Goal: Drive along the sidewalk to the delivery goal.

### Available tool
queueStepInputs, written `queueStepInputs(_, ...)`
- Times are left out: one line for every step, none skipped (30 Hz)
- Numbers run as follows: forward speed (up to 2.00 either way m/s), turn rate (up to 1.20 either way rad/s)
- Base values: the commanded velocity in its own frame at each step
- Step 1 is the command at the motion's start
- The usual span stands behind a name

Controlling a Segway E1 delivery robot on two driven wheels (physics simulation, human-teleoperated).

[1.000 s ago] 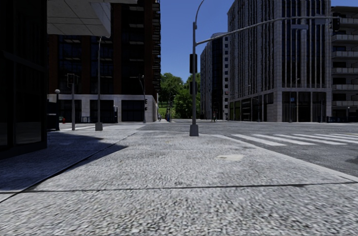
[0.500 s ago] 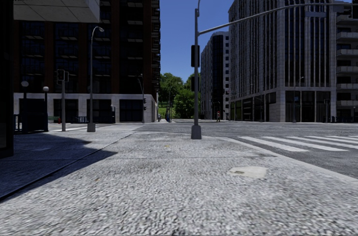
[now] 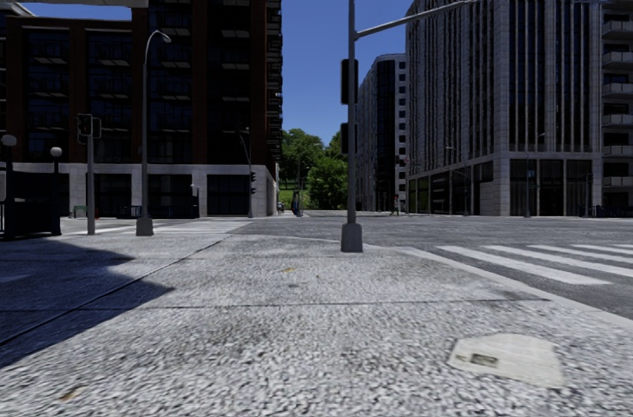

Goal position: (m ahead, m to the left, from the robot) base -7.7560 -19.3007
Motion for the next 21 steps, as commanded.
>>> queueStepInputs(2.00, -0.42)
queueStepInputs(2.00, -0.44)
queueStepInputs(2.00, -0.44)
queueStepInputs(2.00, -0.44)
queueStepInputs(2.00, -0.45)
queueStepInputs(2.00, -0.45)
queueStepInputs(2.00, -0.45)
queueStepInputs(2.00, -0.45)
queueStepInputs(2.00, -0.45)
queueStepInputs(2.00, -0.45)
queueStepInputs(2.00, -0.45)
queueStepInputs(2.00, -0.45)
queueStepInputs(2.00, -0.45)
queueStepInputs(2.00, -0.45)
queueStepInputs(2.00, -0.45)
queueStepInputs(2.00, -0.45)
queueStepInputs(2.00, -0.45)
queueStepInputs(2.00, -0.45)
queueStepInputs(2.00, -0.45)
queueStepInputs(2.00, -0.45)
queueStepInputs(2.00, -0.45)
